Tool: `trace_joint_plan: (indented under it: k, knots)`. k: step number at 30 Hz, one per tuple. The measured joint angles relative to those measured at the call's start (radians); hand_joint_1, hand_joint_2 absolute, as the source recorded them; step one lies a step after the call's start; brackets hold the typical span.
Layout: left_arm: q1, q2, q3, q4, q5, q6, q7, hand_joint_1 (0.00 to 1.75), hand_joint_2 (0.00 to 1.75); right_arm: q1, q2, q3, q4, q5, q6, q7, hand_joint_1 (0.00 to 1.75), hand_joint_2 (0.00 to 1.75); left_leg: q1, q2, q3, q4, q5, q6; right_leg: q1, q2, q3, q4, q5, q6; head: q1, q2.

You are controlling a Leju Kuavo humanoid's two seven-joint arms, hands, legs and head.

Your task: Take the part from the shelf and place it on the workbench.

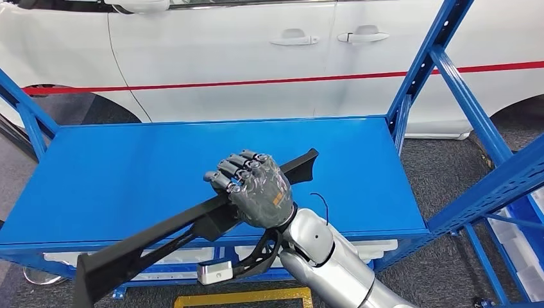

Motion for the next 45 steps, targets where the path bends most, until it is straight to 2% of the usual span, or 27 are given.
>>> trace_joint_plan:
  k: [2, 3, 6, 7, 8, 9, 11, 13, 16, 18, 21, 22, 23, 24, 27, 28, 32, 33, 34, 36, 37, 38, 39, 40, 42, 43, 45]
  knots:
    - [0.004, -0.007, 0.0, 0.0, -0.002, 0.007, 0.004, 0.0, 1.75, 0.013, 0.002, -0.005, -0.001, -0.004, 0.0, -0.027, 1.75, 1.75, 0.005, 0.001, 0.004, -0.009, 0.006, 0.011, -0.001, 0.0, -0.002, 0.009, -0.01, 0.011, 0.0, 0.0]
    - [0.006, -0.01, 0.0, 0.0, -0.003, 0.01, 0.004, 0.0, 1.75, 0.019, 0.003, -0.01, -0.003, -0.009, -0.001, -0.042, 1.75, 1.75, 0.007, 0.002, 0.007, -0.014, 0.009, 0.018, -0.001, 0.001, -0.013, 0.034, -0.028, 0.015, 0.0, 0.0]
    - [0.007, -0.018, 0.0, 0.0, -0.01, 0.018, -0.007, 0.0, 1.75, 0.047, 0.004, -0.033, -0.012, -0.021, -0.001, -0.087, 1.75, 1.75, 0.008, 0.004, 0.007, -0.016, 0.01, 0.028, -0.003, 0.001, -0.096, 0.209, -0.116, 0.024, 0.0, 0.0]
    - [0.008, -0.019, 0.0, 0.0, -0.013, 0.019, -0.01, 0.0, 1.75, 0.059, 0.004, -0.04, -0.014, -0.026, -0.001, -0.098, 1.75, 1.75, 0.008, 0.003, 0.007, -0.015, 0.009, 0.028, -0.004, 0.001, -0.119, 0.256, -0.129, 0.026, 0.001, 0.0]
    - [0.009, -0.021, -0.001, 0.0, -0.016, 0.02, -0.012, 0.0, 1.75, 0.069, 0.004, -0.046, -0.017, -0.032, -0.001, -0.109, 1.75, 1.75, 0.008, 0.003, 0.007, -0.014, 0.008, 0.028, -0.005, 0.001, -0.127, 0.268, -0.121, 0.027, 0.0, 0.0]
    - [0.01, -0.023, -0.001, 0.0, -0.02, 0.022, -0.013, 0.0, 1.75, 0.078, 0.005, -0.052, -0.021, -0.041, -0.001, -0.12, 1.75, 1.75, 0.008, 0.003, 0.008, -0.011, 0.007, 0.027, -0.006, 0.001, -0.115, 0.241, -0.096, 0.026, 0.001, 0.0]
    - [0.012, -0.028, -0.004, 0.0, -0.026, 0.025, -0.015, 0.0, 1.75, 0.087, 0.009, -0.063, -0.033, -0.07, -0.001, -0.144, 1.75, 1.75, 0.007, 0.002, 0.009, -0.005, 0.001, 0.022, -0.007, 0.001, -0.053, 0.113, -0.03, 0.021, 0.0, 0.0]
    - [0.012, -0.033, -0.007, 0.0, -0.035, 0.03, -0.016, 0.0, 1.75, 0.092, 0.015, -0.068, -0.047, -0.109, -0.001, -0.162, 1.75, 1.75, 0.004, 0.001, 0.007, 0.002, -0.005, 0.012, -0.004, 0.001, -0.01, 0.021, -0.002, 0.013, 0.0, 0.0]
    - [0.015, -0.039, -0.014, 0.0, -0.055, 0.04, -0.004, 0.0, 1.75, 0.1, 0.02, -0.069, -0.068, -0.145, -0.001, -0.167, 1.75, 1.75, 0.005, 0.001, 0.005, 0.004, -0.005, -0.003, -0.002, 0.002, -0.007, 0.006, 0.003, -0.002, 0.0, 0.0]
    - [0.018, -0.048, -0.024, 0.0, -0.07, 0.049, 0.009, 0.0, 1.75, 0.101, 0.021, -0.068, -0.083, -0.159, -0.001, -0.161, 1.75, 1.75, 0.007, 0.001, -0.006, 0.034, -0.034, -0.013, -0.005, -0.001, -0.007, -0.002, 0.012, -0.015, 0.0, 0.0]
    - [0.015, -0.061, -0.035, 0.0, -0.081, 0.063, 0.02, 0.0, 1.75, 0.1, 0.022, -0.061, -0.097, -0.174, 0.0, -0.143, 1.75, 1.75, 0.009, 0.002, -0.066, 0.201, -0.139, -0.025, -0.006, -0.007, -0.016, -0.003, 0.02, -0.026, 0.0, 0.0]
    - [0.013, -0.065, -0.036, 0.0, -0.082, 0.07, 0.023, 0.0, 1.75, 0.099, 0.022, -0.058, -0.098, -0.175, 0.0, -0.136, 1.75, 1.75, 0.009, 0.002, -0.081, 0.251, -0.161, -0.027, -0.005, -0.008, -0.021, -0.002, 0.022, -0.027, 0.0, 0.0]
    - [0.012, -0.07, -0.038, 0.0, -0.082, 0.078, 0.028, 0.0, 1.75, 0.1, 0.022, -0.056, -0.1, -0.176, 0.0, -0.13, 1.75, 1.75, 0.009, 0.002, -0.081, 0.272, -0.165, -0.028, -0.004, -0.009, -0.025, 0.001, 0.024, -0.027, 0.0, 0.0]
    - [0.011, -0.077, -0.039, 0.0, -0.082, 0.089, 0.033, 0.0, 1.75, 0.099, 0.021, -0.054, -0.102, -0.177, 0.0, -0.125, 1.75, 1.75, 0.009, 0.002, -0.062, 0.253, -0.15, -0.027, -0.004, -0.009, -0.029, 0.003, 0.026, -0.026, 0.0, 0.0]
    - [0.015, -0.106, -0.044, 0.0, -0.084, 0.118, 0.048, 0.0, 1.75, 0.099, 0.018, -0.052, -0.114, -0.171, -0.001, -0.115, 1.75, 1.75, 0.007, 0.002, 0.052, 0.058, -0.078, -0.014, -0.003, -0.006, -0.039, 0.01, 0.034, -0.016, 0.0, 0.0]
    - [0.017, -0.117, -0.046, 0.0, -0.087, 0.123, 0.051, 0.0, 1.75, 0.099, 0.016, -0.052, -0.117, -0.168, -0.001, -0.112, 1.75, 1.75, 0.005, 0.001, 0.072, 0.016, -0.068, -0.009, -0.002, -0.005, -0.041, 0.01, 0.038, -0.01, 0.0, 0.0]
    - [0.025, -0.154, -0.057, 0.001, -0.098, 0.128, 0.057, 0.0, 1.75, 0.1, 0.007, -0.052, -0.124, -0.154, -0.001, -0.101, 1.75, 1.75, 0.001, 0.002, 0.064, -0.009, -0.043, 0.016, -0.002, -0.005, -0.051, 0.008, 0.05, 0.017, 0.0, 0.0]
    - [0.025, -0.161, -0.059, 0.001, -0.101, 0.127, 0.058, 0.0, 1.75, 0.1, 0.004, -0.052, -0.125, -0.149, -0.001, -0.098, 1.75, 1.75, 0.003, 0.004, 0.059, -0.013, -0.032, 0.024, -0.003, -0.004, -0.059, 0.024, 0.029, 0.021, 0.0, 0.0]
    - [0.025, -0.165, -0.061, 0.001, -0.104, 0.125, 0.06, 0.0, 1.75, 0.101, 0.001, -0.052, -0.125, -0.145, -0.001, -0.095, 1.75, 1.75, 0.005, 0.007, 0.051, -0.018, -0.02, 0.032, -0.004, -0.002, -0.074, 0.06, -0.009, 0.025, 0.001, 0.0]
    - [0.024, -0.17, -0.065, 0.001, -0.107, 0.123, 0.062, 0.0, 1.75, 0.102, -0.005, -0.052, -0.125, -0.138, -0.001, -0.09, 1.75, 1.75, 0.003, 0.011, 0.028, -0.017, -0.002, 0.041, -0.007, -0.002, -0.111, 0.178, -0.102, 0.031, 0.001, 0.0]
    - [0.024, -0.172, -0.067, 0.001, -0.108, 0.122, 0.062, 0.0, 1.75, 0.103, -0.009, -0.052, -0.125, -0.135, -0.001, -0.087, 1.75, 1.75, 0.002, 0.011, 0.015, -0.016, 0.007, 0.041, -0.008, -0.002, -0.123, 0.234, -0.131, 0.034, 0.0, 0.0]
    - [0.023, -0.173, -0.067, 0.001, -0.108, 0.12, 0.062, 0.0, 1.75, 0.104, -0.012, -0.052, -0.125, -0.133, -0.001, -0.085, 1.75, 1.75, 0.002, 0.012, 0.002, -0.014, 0.014, 0.04, -0.008, -0.002, -0.123, 0.266, -0.139, 0.036, 0.0, 0.0]
    - [0.021, -0.173, -0.068, 0.001, -0.108, 0.119, 0.062, 0.0, 1.75, 0.104, -0.015, -0.052, -0.125, -0.129, -0.001, -0.081, 1.75, 1.75, 0.002, 0.012, -0.01, -0.01, 0.022, 0.039, -0.009, -0.002, -0.105, 0.263, -0.127, 0.037, 0.0, 0.0]
    - [0.02, -0.174, -0.068, 0.001, -0.108, 0.117, 0.062, 0.0, 1.75, 0.104, -0.017, -0.052, -0.125, -0.124, -0.001, -0.077, 1.75, 1.75, 0.002, 0.012, -0.022, -0.006, 0.027, 0.036, -0.01, -0.002, -0.068, 0.225, -0.103, 0.037, 0.0, 0.0]
    - [0.016, -0.175, -0.07, 0.001, -0.11, 0.113, 0.062, 0.0, 1.75, 0.102, -0.019, -0.051, -0.125, -0.113, -0.001, -0.069, 1.75, 1.75, 0.001, 0.01, -0.042, 0.006, 0.037, 0.029, -0.01, -0.001, 0.031, 0.09, -0.07, 0.033, 0.0, 0.0]
    - [0.015, -0.175, -0.071, 0.001, -0.111, 0.111, 0.062, 0.0, 1.75, 0.102, -0.02, -0.051, -0.125, -0.109, -0.001, -0.067, 1.75, 1.75, -0.001, 0.009, -0.048, 0.01, 0.041, 0.024, -0.008, 0.0, 0.063, 0.04, -0.064, 0.028, 0.0, 0.0]
    - [0.013, -0.175, -0.074, 0.001, -0.115, 0.109, 0.062, 0.0, 1.75, 0.101, -0.021, -0.051, -0.124, -0.102, -0.001, -0.064, 1.75, 1.75, -0.003, 0.008, -0.054, 0.012, 0.053, 0.012, -0.002, 0.001, 0.081, 0.002, -0.065, 0.017, 0.0, 0.0]
